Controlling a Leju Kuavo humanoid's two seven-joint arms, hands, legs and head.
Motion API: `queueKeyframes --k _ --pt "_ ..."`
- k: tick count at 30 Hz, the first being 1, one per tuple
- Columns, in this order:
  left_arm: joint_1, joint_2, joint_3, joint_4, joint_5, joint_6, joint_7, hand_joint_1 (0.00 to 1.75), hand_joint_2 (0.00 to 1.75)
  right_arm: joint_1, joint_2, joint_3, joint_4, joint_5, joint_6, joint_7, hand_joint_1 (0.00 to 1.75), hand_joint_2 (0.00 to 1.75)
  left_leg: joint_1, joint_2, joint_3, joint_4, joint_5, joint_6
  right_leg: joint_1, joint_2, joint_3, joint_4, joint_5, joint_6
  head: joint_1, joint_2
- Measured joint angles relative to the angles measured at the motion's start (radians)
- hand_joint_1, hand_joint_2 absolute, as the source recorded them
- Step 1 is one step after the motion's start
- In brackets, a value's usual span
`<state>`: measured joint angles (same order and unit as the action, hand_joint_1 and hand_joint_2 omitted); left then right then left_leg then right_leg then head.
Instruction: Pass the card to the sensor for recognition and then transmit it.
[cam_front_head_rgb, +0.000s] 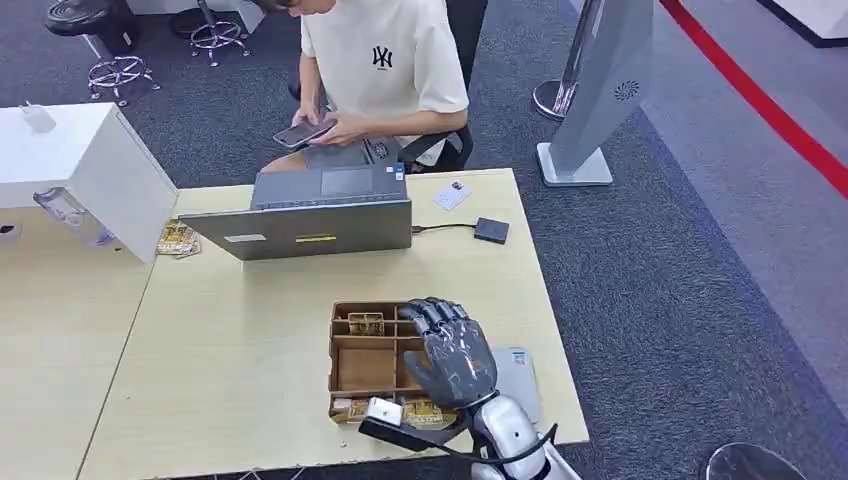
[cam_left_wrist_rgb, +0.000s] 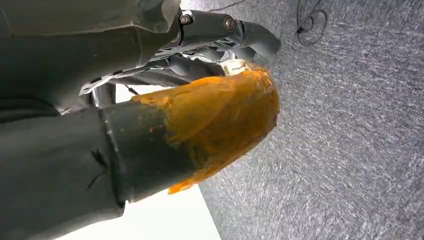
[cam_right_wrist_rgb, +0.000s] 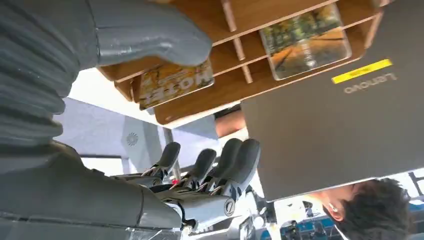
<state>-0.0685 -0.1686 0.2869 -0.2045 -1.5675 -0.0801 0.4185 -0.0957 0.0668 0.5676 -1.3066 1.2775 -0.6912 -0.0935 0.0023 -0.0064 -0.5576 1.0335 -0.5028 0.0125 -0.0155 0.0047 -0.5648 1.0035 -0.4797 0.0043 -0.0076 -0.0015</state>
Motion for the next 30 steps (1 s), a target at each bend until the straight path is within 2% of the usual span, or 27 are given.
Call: queueKeyframes --k 4,8,19,20,21,27,28,30 --pt "0.000 0.000 -0.011 0.000 0.000 0.000 0.000 0.00 0.00 0.000 -0.003 -0.015 0.000 0.010 0.000 0.003 0.73 1.75 0.000 0.000 0.000 0.000 0.000 0.000 0.000 0.000 0.000 0.000 0.000 0.000 0.000 0.000" --pt "-0.001 0.000 -0.021 0.000 0.000 0.000 0.000 0.00 0.00 -0.001 -0.004 -0.025 0.000 0.018 0.000 0.004 0.84 1.75 0.000 0.000 0.000 0.000 0.000 0.000 0.000 0.000 0.000 0.000 0.000 0.000 0.000 0.000" --pt "-0.001 -0.006 -0.046 0.000 0.000 -0.009 -0.002 0.00 0.00 -0.005 -0.004 -0.046 0.011 0.027 0.000 0.007 0.86 1.75 0.000 0.000 0.000 0.000 0.000 0.000 0.000 0.000 0.000 0.000 0.000 0.000 0.000 0.000" --pt "-0.001 -0.006 -0.050 0.000 0.000 -0.009 -0.002 0.00 0.00 -0.005 -0.004 -0.046 0.013 0.027 0.000 0.007 0.91 1.75 0.000 0.000 0.000 0.000 0.000 0.000 0.000 0.000 0.000 0.000 0.000 0.000 0.000 0.000" --pt "-0.001 -0.006 -0.053 0.000 0.000 -0.009 -0.002 0.00 0.00 -0.006 -0.004 -0.046 0.016 0.027 0.000 0.007 0.86 1.75 0.000 0.000 0.000 0.000 0.000 0.000 0.000 0.000 0.000 0.000 0.000 0.000 0.000 0.000" --pt "0.000 -0.009 -0.066 0.000 0.000 -0.012 -0.002 0.00 0.00 -0.009 -0.004 -0.046 0.034 0.026 0.000 0.007 0.89 1.75 0.000 0.000 0.000 0.000 0.000 0.000 0.000 0.000 0.000 0.000 0.000 0.000 0.000 0.000" --pt "0.000 -0.009 -0.068 0.000 0.000 -0.012 -0.002 0.00 0.00 -0.009 -0.004 -0.046 0.037 0.026 0.000 0.007 0.98 1.75 0.000 0.000 0.000 0.000 0.000 0.000 0.000 0.000 0.000 0.000 0.000 0.000 0.000 0.000" --pt "0.000 -0.009 -0.074 0.000 0.000 -0.012 -0.002 0.00 0.00 -0.011 -0.004 -0.046 0.044 0.026 0.000 0.007 1.41 1.75 0.000 0.000 0.000 0.000 0.000 0.000 0.000 0.000 0.000 0.000 0.000 0.000 0.000 0.000"
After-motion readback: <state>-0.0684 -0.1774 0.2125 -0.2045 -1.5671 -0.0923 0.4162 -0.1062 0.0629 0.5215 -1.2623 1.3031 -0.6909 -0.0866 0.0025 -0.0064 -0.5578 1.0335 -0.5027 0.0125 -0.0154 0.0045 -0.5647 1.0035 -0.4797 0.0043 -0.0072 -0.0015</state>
